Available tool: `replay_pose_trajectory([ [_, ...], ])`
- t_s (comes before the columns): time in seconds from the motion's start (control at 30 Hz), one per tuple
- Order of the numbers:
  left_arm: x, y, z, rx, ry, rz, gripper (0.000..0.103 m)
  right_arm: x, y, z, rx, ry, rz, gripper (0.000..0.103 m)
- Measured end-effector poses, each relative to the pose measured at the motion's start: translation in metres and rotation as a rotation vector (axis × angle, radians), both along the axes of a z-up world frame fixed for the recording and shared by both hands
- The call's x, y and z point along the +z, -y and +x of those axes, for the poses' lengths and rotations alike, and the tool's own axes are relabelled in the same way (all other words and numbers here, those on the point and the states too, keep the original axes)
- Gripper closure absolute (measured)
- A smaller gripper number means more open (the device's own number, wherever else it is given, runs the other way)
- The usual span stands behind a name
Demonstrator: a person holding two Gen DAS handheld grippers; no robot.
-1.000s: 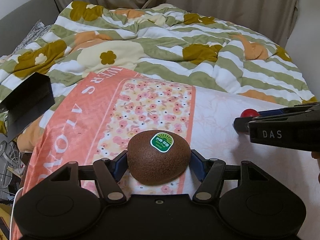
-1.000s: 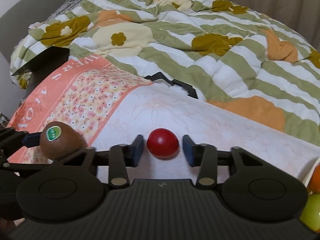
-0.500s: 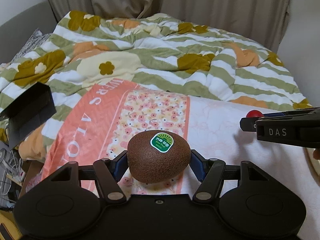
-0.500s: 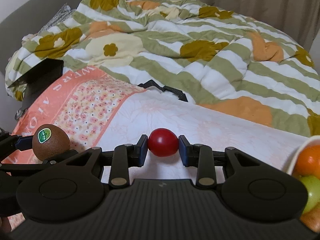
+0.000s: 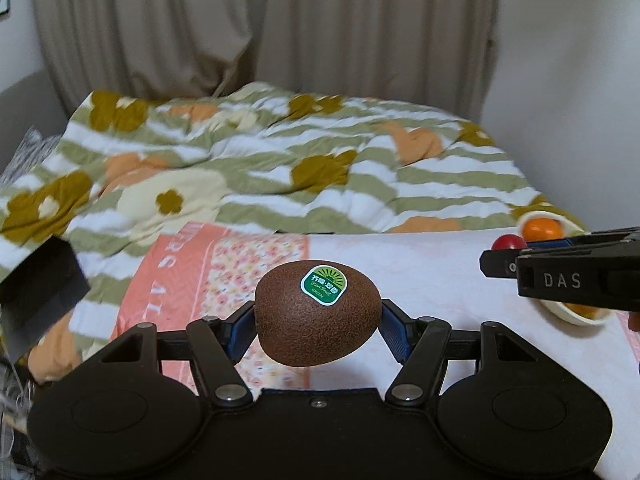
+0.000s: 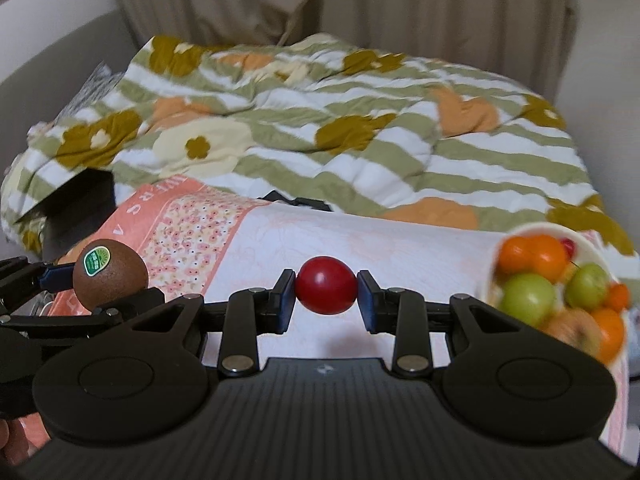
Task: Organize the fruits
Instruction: 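Carry the kiwi and cherry tomato into the cream bowl and open both tools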
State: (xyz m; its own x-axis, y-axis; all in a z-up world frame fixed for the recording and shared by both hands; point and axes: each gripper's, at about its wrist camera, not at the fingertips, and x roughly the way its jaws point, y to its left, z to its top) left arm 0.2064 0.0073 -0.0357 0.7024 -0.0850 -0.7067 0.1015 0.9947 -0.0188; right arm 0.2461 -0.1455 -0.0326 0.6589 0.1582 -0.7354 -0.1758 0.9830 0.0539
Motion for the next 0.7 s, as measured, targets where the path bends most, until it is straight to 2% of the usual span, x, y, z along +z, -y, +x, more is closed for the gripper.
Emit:
replay_pose_trajectory([
  [0.37,0.024,0.028,-0.030,-0.194,0.055,-0.037,0.034,0.028,0.045,-0.087,-0.205,0.039,0.013,0.055],
  [0.7,0.041,0.078,-0.041,-0.276,0.080,-0.057,0.034,0.049,0.107,-0.134,-0.297,0.062,0.048,0.055],
])
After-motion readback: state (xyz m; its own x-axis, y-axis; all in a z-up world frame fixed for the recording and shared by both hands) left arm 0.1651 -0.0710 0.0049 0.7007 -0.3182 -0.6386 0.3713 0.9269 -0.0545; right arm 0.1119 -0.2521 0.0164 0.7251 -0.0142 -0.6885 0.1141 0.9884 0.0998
